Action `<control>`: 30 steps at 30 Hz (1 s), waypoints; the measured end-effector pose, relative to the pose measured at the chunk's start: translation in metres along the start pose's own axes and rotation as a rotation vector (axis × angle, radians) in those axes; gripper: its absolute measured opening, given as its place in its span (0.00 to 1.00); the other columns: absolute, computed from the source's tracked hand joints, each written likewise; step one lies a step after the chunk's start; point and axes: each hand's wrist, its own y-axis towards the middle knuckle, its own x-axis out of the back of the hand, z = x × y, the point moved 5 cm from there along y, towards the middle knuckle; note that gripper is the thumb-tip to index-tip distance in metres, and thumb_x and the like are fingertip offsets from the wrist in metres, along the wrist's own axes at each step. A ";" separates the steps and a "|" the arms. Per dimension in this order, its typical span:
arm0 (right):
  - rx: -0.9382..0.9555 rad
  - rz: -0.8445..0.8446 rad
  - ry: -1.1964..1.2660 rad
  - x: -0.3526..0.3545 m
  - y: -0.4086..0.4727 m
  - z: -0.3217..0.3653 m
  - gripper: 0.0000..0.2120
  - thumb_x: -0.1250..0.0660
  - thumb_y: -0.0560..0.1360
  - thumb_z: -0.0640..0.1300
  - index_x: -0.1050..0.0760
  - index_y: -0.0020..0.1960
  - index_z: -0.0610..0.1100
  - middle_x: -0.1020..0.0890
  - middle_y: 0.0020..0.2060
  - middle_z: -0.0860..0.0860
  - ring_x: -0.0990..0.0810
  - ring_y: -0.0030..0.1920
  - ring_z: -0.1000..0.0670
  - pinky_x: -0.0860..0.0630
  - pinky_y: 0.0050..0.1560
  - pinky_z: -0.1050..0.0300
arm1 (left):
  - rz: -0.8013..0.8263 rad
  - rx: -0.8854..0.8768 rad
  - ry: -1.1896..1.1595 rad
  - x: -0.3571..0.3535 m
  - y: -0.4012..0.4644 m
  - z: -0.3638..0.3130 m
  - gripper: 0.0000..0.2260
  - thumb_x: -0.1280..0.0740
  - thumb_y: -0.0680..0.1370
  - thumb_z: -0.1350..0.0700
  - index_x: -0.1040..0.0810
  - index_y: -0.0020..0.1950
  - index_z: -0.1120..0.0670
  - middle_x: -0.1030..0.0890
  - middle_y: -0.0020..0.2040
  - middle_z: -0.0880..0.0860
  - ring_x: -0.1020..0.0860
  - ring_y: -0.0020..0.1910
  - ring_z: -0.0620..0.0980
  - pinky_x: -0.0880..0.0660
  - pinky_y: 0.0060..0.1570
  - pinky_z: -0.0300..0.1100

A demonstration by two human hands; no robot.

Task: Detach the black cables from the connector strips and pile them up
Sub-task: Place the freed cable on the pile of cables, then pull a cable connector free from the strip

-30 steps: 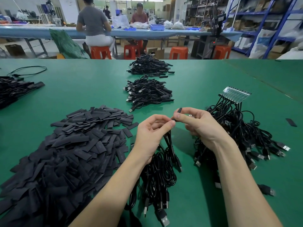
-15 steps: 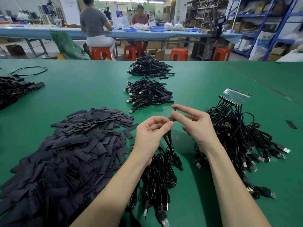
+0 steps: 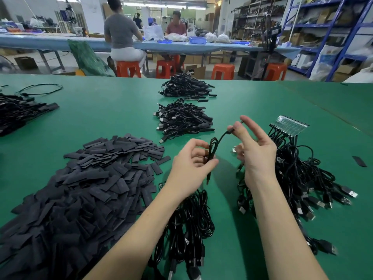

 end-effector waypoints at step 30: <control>-0.332 0.687 -1.137 -0.050 -0.029 -0.051 0.14 0.28 0.74 0.56 0.16 0.48 0.45 0.12 0.45 0.49 0.18 0.47 0.48 0.22 0.55 0.53 | -0.049 -0.076 1.098 0.041 0.112 0.006 0.11 0.29 0.75 0.46 0.24 0.50 0.50 0.23 0.51 0.52 0.25 0.53 0.53 0.26 0.53 0.47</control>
